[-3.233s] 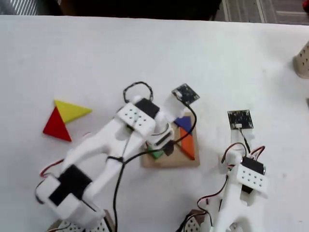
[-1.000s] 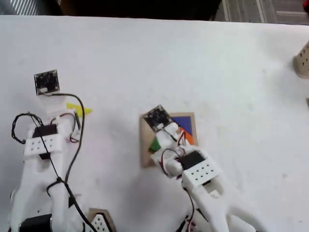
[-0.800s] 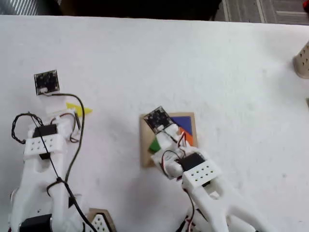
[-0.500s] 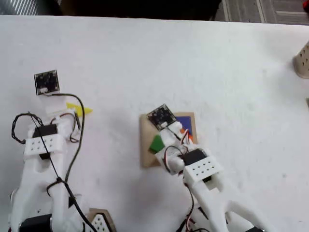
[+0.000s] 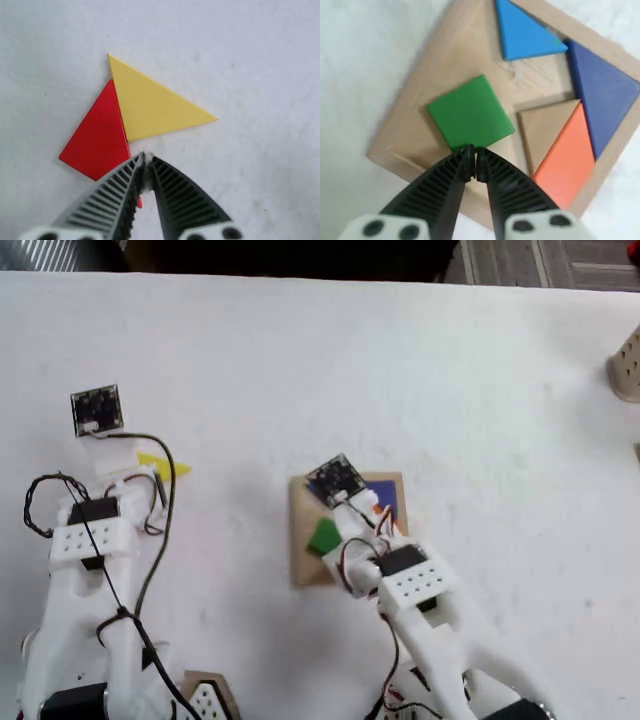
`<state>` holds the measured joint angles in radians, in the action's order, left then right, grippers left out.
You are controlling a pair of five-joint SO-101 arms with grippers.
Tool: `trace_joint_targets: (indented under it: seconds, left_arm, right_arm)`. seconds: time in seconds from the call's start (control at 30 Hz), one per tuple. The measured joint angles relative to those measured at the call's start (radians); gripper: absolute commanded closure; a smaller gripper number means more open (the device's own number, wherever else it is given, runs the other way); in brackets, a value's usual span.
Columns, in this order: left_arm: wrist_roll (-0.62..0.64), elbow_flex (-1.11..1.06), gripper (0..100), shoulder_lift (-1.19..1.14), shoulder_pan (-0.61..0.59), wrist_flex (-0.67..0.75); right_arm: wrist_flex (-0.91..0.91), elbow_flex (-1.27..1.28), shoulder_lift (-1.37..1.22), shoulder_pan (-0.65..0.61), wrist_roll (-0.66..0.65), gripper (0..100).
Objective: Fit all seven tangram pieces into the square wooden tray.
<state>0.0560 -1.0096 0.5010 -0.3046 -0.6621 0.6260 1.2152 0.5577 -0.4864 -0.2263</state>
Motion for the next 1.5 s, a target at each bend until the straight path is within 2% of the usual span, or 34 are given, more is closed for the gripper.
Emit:
trace_joint_targets:
  seconds: [0.4,0.73,1.3,1.5]
  left_arm:
    - [0.0,0.0,98,0.0,0.0,0.0]
    - [0.0,0.0,98,0.0,0.0,0.0]
    - [0.0,0.0,98,0.0,0.0,0.0]
    - [0.0,0.0,98,0.0,0.0,0.0]
  right_arm:
    - [-0.008,-0.048,-0.055,0.0,-0.003,97.9]
    - [-0.018,0.032,0.15,-0.08,-0.003,97.9]
    - [0.006,0.038,0.146,-0.008,-0.003,97.9]
    - [-0.017,0.003,0.018,-0.008,-0.003,97.9]
